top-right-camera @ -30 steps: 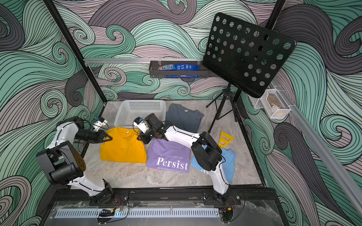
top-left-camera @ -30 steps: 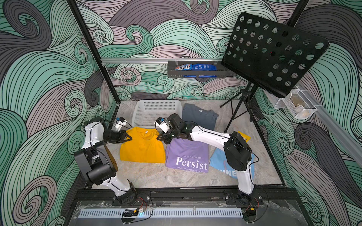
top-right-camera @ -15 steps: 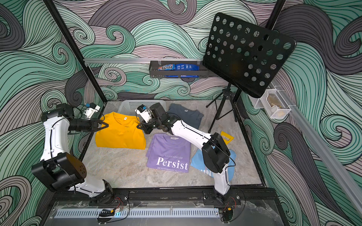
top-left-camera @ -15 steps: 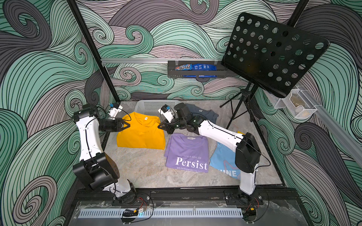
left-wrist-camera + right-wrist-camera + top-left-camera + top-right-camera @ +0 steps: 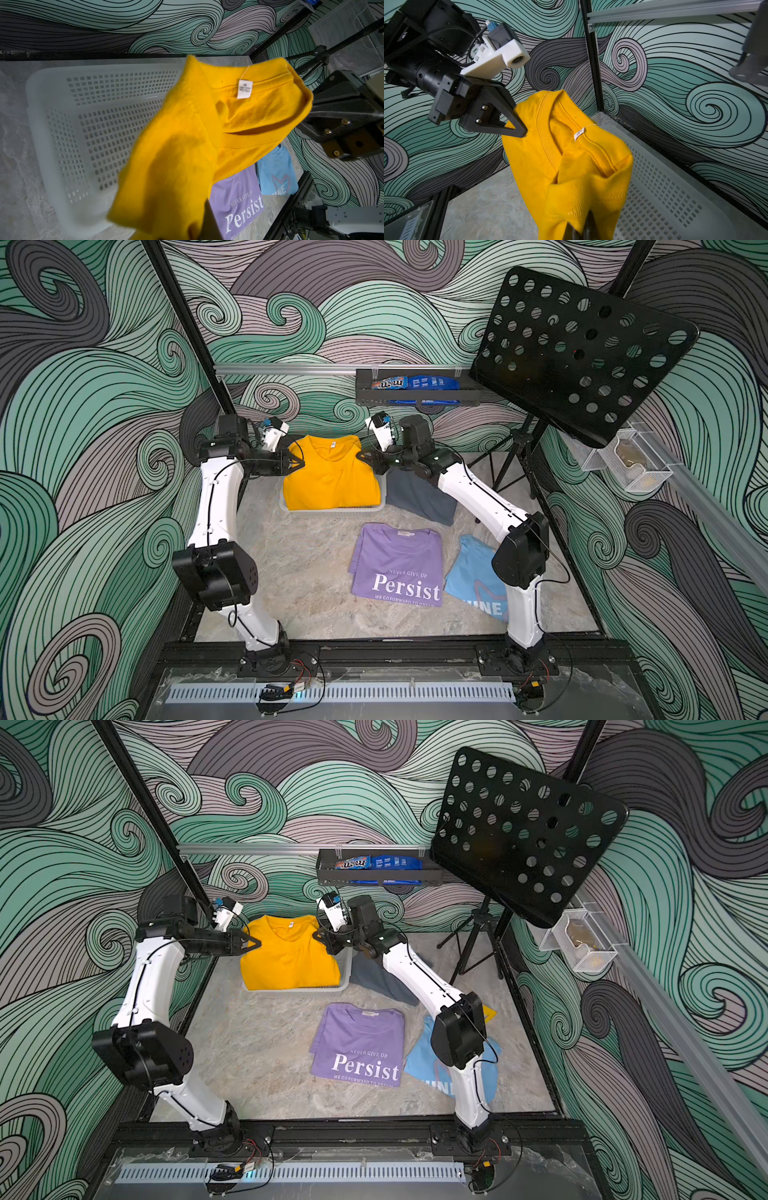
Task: Put the folded t-shirts into the basket
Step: Place the T-shirt in the bin.
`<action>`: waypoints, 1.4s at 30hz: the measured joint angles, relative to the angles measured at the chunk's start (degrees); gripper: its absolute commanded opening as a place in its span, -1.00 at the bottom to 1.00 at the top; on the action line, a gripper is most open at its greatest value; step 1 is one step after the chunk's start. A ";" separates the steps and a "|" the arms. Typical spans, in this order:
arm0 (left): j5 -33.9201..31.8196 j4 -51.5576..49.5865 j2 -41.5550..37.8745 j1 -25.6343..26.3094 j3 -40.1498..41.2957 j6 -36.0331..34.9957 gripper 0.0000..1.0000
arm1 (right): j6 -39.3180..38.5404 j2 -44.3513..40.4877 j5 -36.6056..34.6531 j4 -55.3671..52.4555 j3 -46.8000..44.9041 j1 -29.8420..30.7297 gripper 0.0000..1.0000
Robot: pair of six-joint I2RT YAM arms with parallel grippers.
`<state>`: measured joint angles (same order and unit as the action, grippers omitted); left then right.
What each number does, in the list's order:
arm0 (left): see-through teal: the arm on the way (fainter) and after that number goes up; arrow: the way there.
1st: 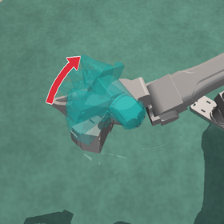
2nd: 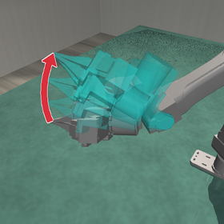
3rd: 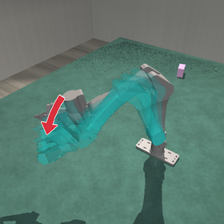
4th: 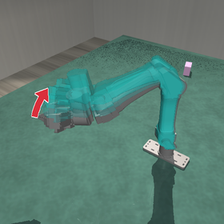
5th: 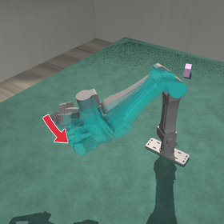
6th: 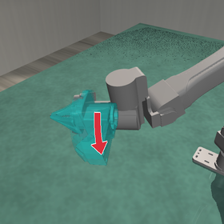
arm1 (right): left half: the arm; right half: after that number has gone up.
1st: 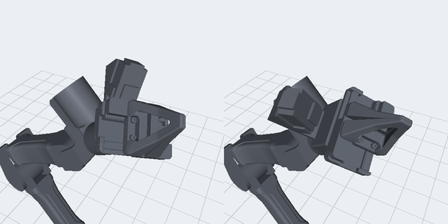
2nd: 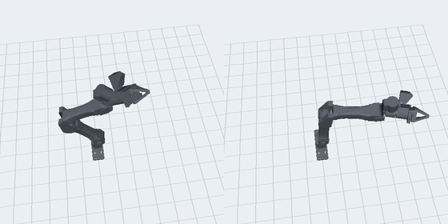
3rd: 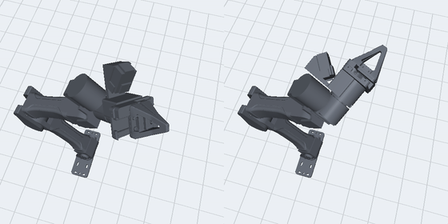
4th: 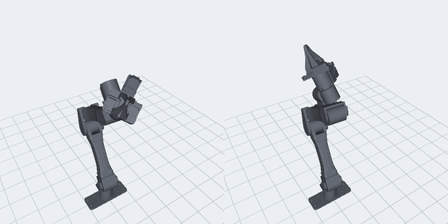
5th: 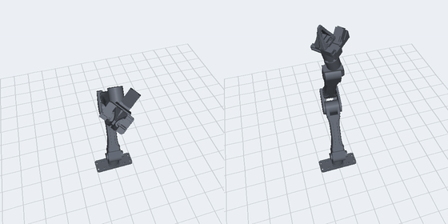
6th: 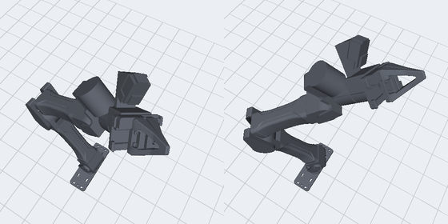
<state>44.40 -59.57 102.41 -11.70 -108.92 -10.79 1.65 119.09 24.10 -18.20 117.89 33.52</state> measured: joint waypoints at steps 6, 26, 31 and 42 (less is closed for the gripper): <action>-0.63 0.46 10.12 0.44 -5.77 0.96 -1.00 | -0.66 7.65 -0.15 -2.27 6.27 -1.22 -1.00; -4.59 -5.11 20.65 1.31 -11.30 -2.51 -1.00 | -1.49 12.37 -0.11 -3.48 2.80 -1.46 -1.00; -6.45 -5.20 22.47 1.62 -11.30 -3.72 -1.00 | -1.49 12.37 -0.20 -3.26 1.81 -1.46 -1.00; -9.60 -3.80 26.88 2.54 -11.30 -4.92 -0.67 | -1.81 13.92 -2.01 -1.46 1.84 -1.49 -0.97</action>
<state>34.81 -63.37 129.29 -9.17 -120.22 -15.70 -0.16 133.01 22.09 -19.66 119.72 32.03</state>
